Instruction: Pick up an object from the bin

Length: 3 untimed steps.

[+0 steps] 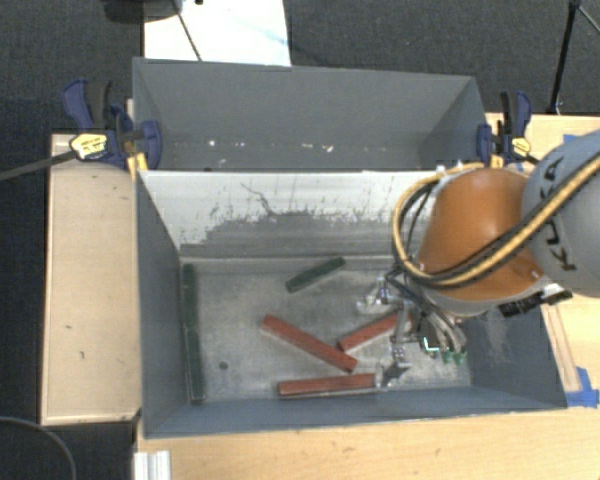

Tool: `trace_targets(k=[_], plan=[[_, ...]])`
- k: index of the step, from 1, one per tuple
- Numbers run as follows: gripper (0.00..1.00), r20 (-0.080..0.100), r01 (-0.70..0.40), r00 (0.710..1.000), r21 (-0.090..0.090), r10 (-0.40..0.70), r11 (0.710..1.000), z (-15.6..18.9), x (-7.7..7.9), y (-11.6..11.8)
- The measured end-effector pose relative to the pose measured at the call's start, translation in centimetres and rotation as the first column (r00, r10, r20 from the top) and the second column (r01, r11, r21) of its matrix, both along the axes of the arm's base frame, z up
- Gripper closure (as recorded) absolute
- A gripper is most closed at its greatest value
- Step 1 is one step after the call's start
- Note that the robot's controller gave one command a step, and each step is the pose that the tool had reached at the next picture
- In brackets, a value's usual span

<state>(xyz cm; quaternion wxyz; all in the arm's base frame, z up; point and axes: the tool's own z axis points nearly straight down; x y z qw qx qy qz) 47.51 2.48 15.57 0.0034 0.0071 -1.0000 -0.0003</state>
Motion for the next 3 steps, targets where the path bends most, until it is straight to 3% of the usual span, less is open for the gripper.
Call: trace_targets(k=[1,2,3], plan=[[0.0,0.008,0.001,1.0,0.0,-0.001,1.0,0.4,0.2,0.0],[1.0,0.017,-0.059,0.998,-0.002,0.059,0.998,-8.1,2.0,-0.5],[0.0,0.03,-0.059,0.998,0.0,0.059,0.998,-8.0,2.3,-0.3]])
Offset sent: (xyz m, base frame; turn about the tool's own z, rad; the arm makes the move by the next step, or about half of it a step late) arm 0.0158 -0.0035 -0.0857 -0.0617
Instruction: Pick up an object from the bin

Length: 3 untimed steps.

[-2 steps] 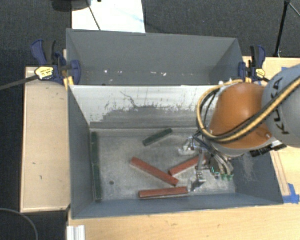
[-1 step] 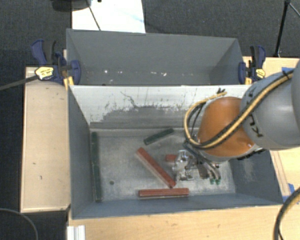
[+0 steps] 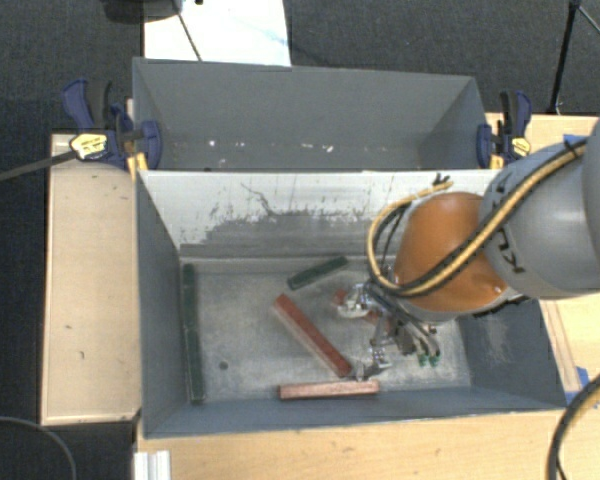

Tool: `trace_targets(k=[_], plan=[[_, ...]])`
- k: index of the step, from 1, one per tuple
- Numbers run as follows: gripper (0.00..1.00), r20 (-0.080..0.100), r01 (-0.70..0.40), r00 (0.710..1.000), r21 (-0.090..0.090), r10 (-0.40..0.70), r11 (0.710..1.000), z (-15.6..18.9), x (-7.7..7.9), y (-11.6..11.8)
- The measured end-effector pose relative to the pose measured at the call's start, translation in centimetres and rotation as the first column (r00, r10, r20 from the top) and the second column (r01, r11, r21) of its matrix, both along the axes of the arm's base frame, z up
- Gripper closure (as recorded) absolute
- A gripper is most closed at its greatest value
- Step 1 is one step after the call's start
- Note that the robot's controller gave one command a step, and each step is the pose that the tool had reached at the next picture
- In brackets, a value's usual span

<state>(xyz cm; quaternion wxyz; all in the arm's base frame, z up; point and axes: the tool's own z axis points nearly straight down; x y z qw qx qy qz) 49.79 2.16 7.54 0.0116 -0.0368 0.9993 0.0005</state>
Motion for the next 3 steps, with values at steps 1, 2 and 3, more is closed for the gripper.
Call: trace_targets(k=[1,2,3], plan=[[0.0,-0.001,0.002,1.0,0.0,-0.002,1.0,0.0,0.0,0.0],[1.0,-0.008,0.107,0.994,0.003,-0.107,0.994,0.0,1.9,5.6],[1.0,-0.008,0.107,0.994,0.003,-0.107,0.994,0.0,1.9,5.6]])
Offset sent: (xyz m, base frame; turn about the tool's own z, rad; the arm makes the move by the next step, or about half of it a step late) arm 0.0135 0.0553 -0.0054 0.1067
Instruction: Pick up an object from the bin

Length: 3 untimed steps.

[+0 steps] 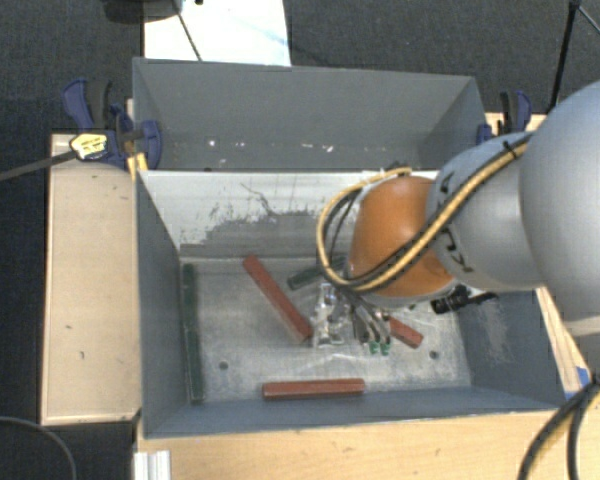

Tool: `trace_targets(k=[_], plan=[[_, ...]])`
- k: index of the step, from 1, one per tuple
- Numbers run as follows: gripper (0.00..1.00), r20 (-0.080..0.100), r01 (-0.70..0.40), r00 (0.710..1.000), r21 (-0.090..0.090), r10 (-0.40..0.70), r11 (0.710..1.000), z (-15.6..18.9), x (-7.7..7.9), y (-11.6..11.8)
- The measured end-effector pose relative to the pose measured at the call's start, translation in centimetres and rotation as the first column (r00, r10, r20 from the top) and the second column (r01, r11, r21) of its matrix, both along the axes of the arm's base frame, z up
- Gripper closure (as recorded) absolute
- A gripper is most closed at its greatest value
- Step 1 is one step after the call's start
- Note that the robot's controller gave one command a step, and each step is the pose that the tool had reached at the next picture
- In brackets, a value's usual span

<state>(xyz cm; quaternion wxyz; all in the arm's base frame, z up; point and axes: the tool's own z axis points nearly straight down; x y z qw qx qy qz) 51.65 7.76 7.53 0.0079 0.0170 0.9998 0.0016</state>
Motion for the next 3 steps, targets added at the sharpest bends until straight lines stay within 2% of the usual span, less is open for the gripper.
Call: trace_targets(k=[1,2,3], plan=[[0.0,-0.011,0.255,0.967,-0.001,-0.255,0.967,1.59,2.38,0.03],[1.0,-0.013,0.252,0.968,-0.002,-0.252,0.968,1.53,2.31,0.01],[0.0,-0.013,0.251,0.968,-0.002,-0.251,0.968,1.53,2.31,0.01]])
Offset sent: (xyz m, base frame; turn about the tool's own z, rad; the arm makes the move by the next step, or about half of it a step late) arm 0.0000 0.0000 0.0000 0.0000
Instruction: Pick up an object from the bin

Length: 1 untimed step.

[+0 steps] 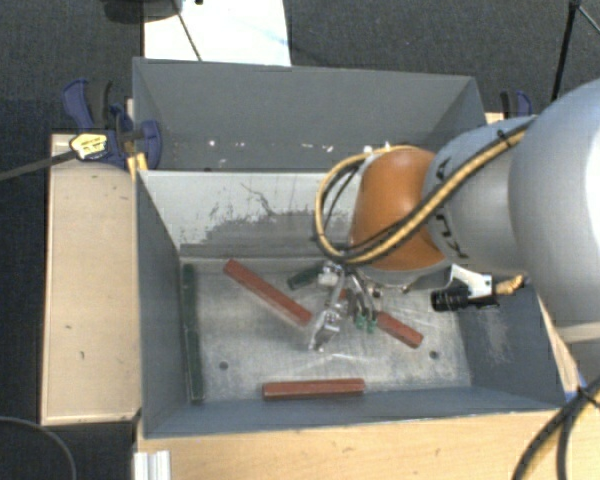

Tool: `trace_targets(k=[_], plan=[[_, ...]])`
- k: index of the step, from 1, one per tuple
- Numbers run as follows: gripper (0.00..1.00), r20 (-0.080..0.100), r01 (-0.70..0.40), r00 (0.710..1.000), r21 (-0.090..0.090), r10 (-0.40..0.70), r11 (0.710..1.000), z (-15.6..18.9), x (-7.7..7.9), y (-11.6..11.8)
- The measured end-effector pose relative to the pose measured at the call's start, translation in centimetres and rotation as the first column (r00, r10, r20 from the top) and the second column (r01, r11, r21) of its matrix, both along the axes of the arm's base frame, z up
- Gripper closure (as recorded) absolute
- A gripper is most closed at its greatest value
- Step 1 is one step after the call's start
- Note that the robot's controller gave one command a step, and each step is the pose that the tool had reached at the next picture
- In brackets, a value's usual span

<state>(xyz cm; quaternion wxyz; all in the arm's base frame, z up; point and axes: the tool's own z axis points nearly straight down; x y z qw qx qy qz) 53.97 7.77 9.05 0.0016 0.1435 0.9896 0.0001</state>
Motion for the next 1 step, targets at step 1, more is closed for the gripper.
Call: trace_targets(k=[1], plan=[[0.0,0.0,-0.001,1.0,0.0,0.001,1.0,0.0,0.0,0.0]])
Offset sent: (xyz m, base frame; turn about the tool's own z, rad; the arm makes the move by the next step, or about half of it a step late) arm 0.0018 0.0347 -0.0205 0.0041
